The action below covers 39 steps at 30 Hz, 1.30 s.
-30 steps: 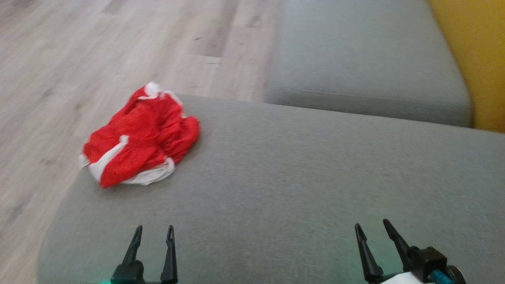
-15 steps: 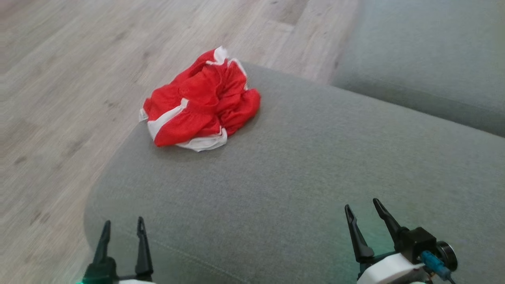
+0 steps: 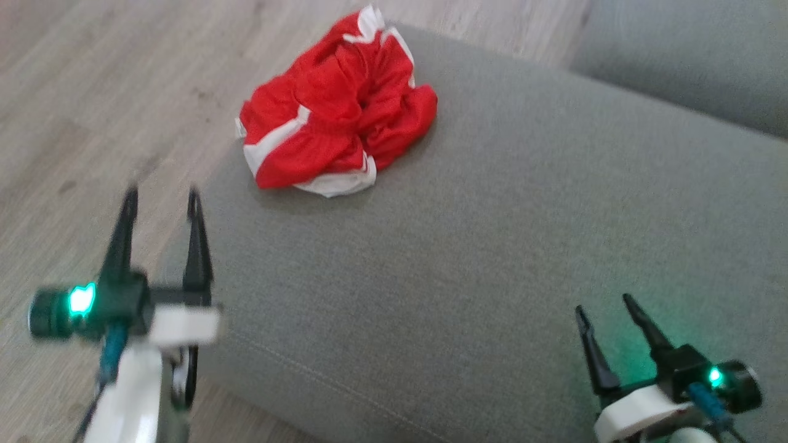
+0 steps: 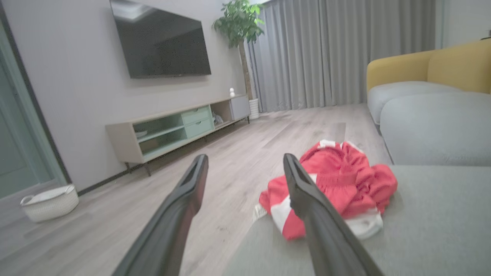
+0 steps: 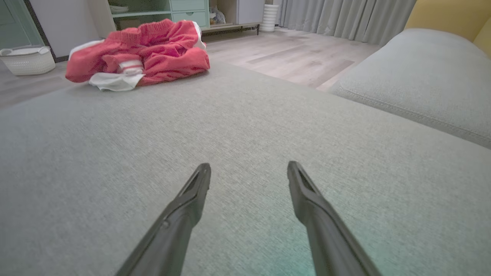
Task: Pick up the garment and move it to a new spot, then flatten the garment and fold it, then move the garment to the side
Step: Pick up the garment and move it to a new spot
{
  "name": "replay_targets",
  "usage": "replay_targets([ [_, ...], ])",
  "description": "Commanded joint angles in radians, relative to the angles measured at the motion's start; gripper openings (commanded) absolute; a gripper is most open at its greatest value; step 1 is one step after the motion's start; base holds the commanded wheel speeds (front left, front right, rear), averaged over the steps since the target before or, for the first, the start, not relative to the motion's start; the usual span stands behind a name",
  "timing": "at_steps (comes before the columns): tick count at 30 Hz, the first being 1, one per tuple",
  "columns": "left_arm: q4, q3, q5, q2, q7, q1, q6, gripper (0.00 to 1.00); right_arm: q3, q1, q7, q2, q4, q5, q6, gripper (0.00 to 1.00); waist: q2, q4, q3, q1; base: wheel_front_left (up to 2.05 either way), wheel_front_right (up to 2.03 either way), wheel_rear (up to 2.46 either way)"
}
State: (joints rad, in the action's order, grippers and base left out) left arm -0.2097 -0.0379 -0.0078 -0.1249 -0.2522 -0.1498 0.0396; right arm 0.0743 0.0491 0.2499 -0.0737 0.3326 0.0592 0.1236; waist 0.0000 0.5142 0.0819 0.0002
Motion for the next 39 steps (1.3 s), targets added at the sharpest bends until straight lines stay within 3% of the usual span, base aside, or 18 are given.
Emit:
replay_targets([
  [1, 0.022, 0.020, 0.000, -0.024, -0.010, -0.105, -0.013, 1.00, 0.014, -0.043, 0.012, -0.036, -0.040, 0.012, 0.007, 1.00, 0.0000, -0.013, 0.089, -0.0002, 0.00, 0.00, 0.00],
  [6, -0.138, 0.004, -0.012, -0.023, -0.010, -0.329, -0.043, 1.00, 0.012, -0.080, 0.012, -0.109, -0.059, 0.029, 0.007, 1.00, 0.0000, -0.043, 0.194, -0.0002, 0.00, 0.00, 0.00],
  [16, -0.649, 0.035, -0.085, 0.012, -0.006, -0.738, -0.046, 1.00, -0.007, -0.166, 0.012, -0.209, -0.122, 0.036, 0.007, 1.00, 0.0000, -0.123, 0.372, -0.0002, 0.00, 0.00, 0.00],
  [20, -0.825, 0.046, -0.126, 0.030, 0.018, -0.842, -0.062, 1.00, -0.018, -0.176, 0.012, -0.231, -0.141, 0.039, 0.007, 1.00, 0.0000, -0.136, 0.435, -0.0002, 0.00, 0.00, 0.00],
  [25, -0.934, 0.047, -0.144, 0.042, 0.038, -0.885, -0.055, 1.00, -0.024, -0.189, 0.012, -0.230, -0.145, 0.044, 0.007, 1.00, 0.0000, -0.139, 0.462, -0.0002, 0.00, 0.00, 0.00],
  [26, -0.953, 0.045, -0.145, 0.044, 0.037, -0.891, -0.051, 0.95, -0.023, -0.192, 0.012, -0.226, -0.145, 0.045, 0.007, 1.00, 0.0000, -0.141, 0.464, -0.0002, 0.00, 0.00, 0.00],
  [27, -0.970, 0.043, -0.145, 0.045, 0.036, -0.895, -0.048, 0.48, -0.021, -0.195, 0.012, -0.222, -0.145, 0.046, 0.007, 1.00, 0.0000, -0.143, 0.464, -0.0002, 0.00, 0.00, 0.00],
  [29, -0.991, 0.033, -0.138, 0.040, 0.026, -0.903, -0.043, 0.00, -0.018, -0.202, 0.012, -0.213, -0.144, 0.046, 0.007, 1.00, 0.0000, -0.148, 0.461, -0.0002, 0.00, 0.00, 0.00],
  [39, -0.919, -0.039, -0.053, -0.056, -0.009, -0.959, 0.015, 0.00, 0.026, -0.222, 0.012, -0.131, -0.108, 0.030, 0.007, 1.00, 0.0000, -0.197, 0.319, -0.0002, 0.00, 0.00, 0.00],
])
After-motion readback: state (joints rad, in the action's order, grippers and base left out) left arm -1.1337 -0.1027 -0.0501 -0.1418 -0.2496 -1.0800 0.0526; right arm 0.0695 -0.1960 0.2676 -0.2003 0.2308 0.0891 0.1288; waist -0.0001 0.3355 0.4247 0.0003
